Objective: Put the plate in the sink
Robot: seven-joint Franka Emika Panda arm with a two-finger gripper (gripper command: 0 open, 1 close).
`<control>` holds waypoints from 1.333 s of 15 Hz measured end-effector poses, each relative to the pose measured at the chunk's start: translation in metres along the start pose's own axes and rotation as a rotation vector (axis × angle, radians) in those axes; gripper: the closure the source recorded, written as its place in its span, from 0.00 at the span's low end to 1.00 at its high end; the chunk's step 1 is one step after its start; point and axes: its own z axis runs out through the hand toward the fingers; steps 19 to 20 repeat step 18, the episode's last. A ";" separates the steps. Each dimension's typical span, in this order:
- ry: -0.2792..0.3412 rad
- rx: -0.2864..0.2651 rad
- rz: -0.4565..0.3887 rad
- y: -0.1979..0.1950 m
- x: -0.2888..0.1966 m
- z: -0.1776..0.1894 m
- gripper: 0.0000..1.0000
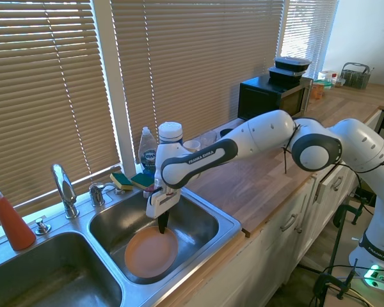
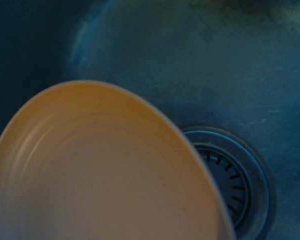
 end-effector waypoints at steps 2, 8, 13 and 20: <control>0.000 -0.003 -0.002 -0.007 0.003 0.003 0.00; -0.002 -0.012 0.001 -0.026 0.000 0.001 0.00; 0.032 0.029 0.003 -0.045 -0.009 -0.036 0.00; 0.074 0.062 0.017 -0.048 -0.038 -0.107 0.00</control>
